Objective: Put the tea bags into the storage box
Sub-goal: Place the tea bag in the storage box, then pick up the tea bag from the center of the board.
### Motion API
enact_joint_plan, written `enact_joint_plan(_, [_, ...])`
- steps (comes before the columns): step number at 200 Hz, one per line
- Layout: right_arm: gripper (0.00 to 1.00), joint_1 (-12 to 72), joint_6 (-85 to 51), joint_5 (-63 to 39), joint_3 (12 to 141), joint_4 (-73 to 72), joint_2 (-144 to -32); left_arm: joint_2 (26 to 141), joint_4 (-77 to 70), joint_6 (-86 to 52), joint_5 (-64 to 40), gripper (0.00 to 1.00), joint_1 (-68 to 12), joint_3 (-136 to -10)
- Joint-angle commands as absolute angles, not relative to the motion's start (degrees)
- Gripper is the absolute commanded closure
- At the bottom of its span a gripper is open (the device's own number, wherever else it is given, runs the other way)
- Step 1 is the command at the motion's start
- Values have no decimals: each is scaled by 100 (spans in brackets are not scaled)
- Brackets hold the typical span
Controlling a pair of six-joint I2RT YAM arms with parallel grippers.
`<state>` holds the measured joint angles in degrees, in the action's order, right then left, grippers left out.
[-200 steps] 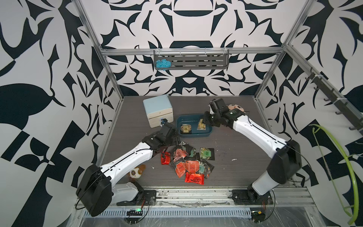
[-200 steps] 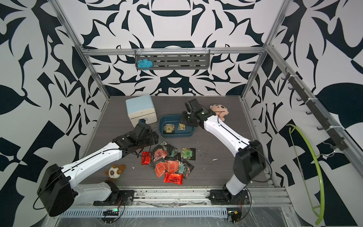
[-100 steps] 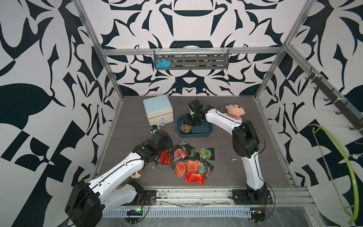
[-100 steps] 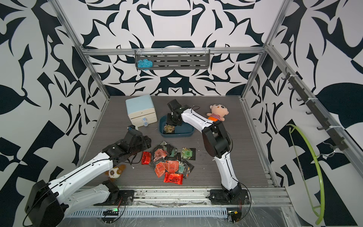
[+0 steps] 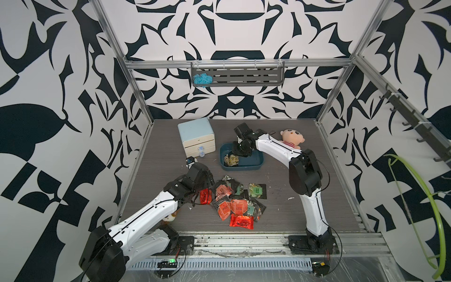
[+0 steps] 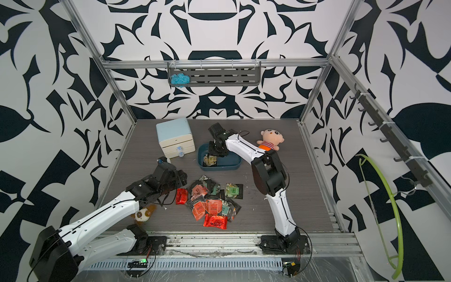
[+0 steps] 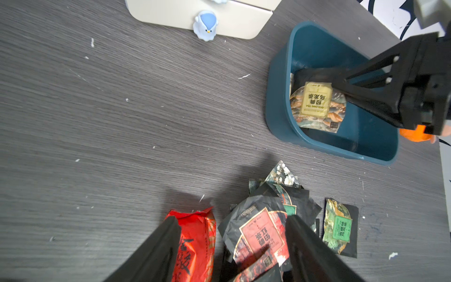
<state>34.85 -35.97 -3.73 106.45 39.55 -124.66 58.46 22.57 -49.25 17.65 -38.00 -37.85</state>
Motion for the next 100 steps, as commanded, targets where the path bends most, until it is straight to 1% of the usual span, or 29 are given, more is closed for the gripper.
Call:
enact_joint_plan(1, [51,3447,-3118,422,10880,4577,-11853,5670,2700,-4759,2116,25,-3781,-3871])
enact_joint_plan(14, [50,3445,-2924,787,10857,4812,-11534,5624,2841,-4648,2180,26,-3783,-4032])
enact_joint_plan(24, [50,3448,-2797,1000,10752,4954,-11198,5607,2874,-4562,2166,28,-3779,-4139])
enact_joint_plan(28, [50,3445,-2760,1240,10685,4990,-11066,5604,2866,-4523,2137,29,-3783,-4189])
enact_joint_plan(50, [50,3445,-2578,1705,9988,4984,-9987,5665,2757,-4261,1742,31,-3783,-4458])
enact_joint_plan(70, [49,3397,-2716,1983,8975,4877,-8838,5846,2440,-4052,997,34,-3790,-4726])
enact_joint_plan(86, [45,3310,-3007,1850,7957,4515,-7829,6137,2058,-3966,335,41,-3813,-4907])
enact_joint_plan(100, [42,3245,-3347,1607,7074,4184,-6984,6504,1773,-3918,5,48,-3931,-5031])
